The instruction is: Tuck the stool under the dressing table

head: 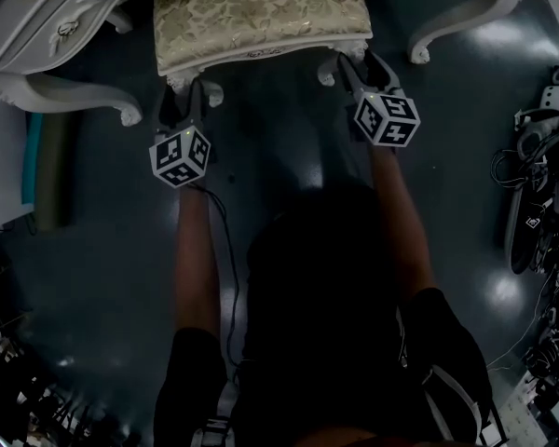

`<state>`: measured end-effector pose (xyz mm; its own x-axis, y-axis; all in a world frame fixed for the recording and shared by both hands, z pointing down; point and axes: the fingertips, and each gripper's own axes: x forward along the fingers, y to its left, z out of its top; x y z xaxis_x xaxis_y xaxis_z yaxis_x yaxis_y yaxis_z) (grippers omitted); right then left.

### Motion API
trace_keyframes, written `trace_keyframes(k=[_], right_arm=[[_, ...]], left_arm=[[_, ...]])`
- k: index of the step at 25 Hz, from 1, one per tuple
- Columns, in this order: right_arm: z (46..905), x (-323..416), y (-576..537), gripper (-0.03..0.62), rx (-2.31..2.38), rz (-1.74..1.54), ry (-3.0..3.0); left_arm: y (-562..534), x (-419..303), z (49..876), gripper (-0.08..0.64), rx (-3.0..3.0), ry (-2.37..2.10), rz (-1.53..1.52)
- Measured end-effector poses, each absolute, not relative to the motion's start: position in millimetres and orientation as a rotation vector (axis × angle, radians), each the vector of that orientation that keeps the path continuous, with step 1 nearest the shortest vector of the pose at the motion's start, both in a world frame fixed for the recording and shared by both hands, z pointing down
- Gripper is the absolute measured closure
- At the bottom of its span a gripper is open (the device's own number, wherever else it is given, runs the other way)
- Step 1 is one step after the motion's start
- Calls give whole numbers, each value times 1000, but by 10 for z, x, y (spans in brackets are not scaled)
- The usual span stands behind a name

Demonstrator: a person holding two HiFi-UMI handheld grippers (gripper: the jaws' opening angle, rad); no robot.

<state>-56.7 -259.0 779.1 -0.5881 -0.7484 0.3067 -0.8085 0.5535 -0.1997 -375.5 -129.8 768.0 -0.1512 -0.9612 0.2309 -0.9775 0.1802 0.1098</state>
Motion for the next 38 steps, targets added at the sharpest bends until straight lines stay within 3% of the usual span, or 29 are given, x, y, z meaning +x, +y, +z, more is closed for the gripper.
trace_keyframes(k=[26,38], right_arm=[[7782,-851,-3284,360,1307,474,-2613],[7626,-899,-3178,325,1308,371,-2581]], left_arm=[[-1894,-4001,7661,330,1865,-2226,82],[-1815,-3962,7516,281,1842,-2226,115]])
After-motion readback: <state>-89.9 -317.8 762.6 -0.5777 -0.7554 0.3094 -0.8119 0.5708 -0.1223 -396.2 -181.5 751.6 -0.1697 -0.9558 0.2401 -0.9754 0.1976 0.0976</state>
